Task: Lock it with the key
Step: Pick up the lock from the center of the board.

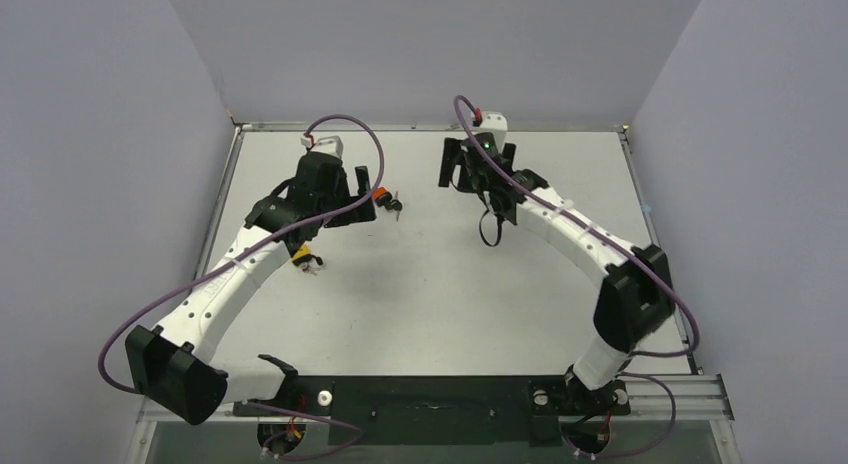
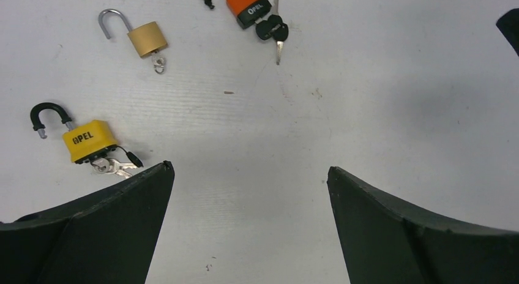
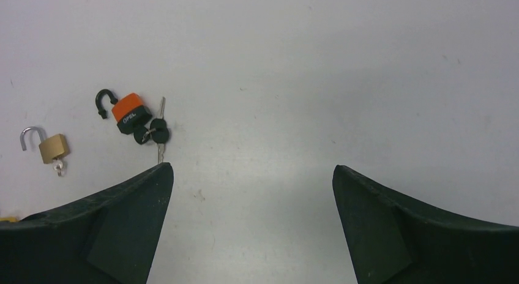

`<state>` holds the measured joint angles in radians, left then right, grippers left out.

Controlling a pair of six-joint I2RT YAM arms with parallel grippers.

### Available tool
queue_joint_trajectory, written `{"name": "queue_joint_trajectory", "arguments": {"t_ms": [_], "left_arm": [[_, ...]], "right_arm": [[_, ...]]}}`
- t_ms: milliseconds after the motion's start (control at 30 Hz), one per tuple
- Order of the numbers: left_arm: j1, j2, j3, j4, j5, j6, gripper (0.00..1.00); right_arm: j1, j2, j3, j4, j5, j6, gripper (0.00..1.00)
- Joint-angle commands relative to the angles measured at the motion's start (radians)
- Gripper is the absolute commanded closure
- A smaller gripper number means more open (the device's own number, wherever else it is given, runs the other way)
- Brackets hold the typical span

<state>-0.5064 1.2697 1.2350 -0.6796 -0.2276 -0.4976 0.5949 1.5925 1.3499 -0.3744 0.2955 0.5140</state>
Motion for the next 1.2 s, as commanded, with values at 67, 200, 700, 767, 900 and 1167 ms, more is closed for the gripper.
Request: {"name": "queue_joint_trajectory", "arguments": {"t_ms": [67,200,700,767,900,1167], "left_arm": [[0.173,0.003,0.068,-0.074,0.095,-0.053,0.03],[0.283,-0.033,0.056,-0.096,0.179,-0.072,0.03],[0.313,-0.118,0.035,-0.129,0.291,-0.145,0.03],[0.314,-0.121,0.039,-0.136,0.296,-0.144,0.03],[0.324,-0.126,0.048,-0.153,0.32,-0.146,0.03],[0.331,-0.136,0.048,-0.143,0.357,-0.164,0.03]], "right_arm": [[-0.001,0.356,0.355,0.046,-0.11,-0.207,0.01],[0.006,0.551,0.552,0.039,-0.195,-0.231,0.01],[0.052,0.956,0.904,0.219,-0.316,-0.021,0.01],[0.056,0.987,0.949,0.223,-0.327,0.008,0.01],[0.074,1.027,1.011,0.189,-0.314,0.061,0.0],[0.099,1.047,0.97,0.213,-0.339,0.184,0.01]]}}
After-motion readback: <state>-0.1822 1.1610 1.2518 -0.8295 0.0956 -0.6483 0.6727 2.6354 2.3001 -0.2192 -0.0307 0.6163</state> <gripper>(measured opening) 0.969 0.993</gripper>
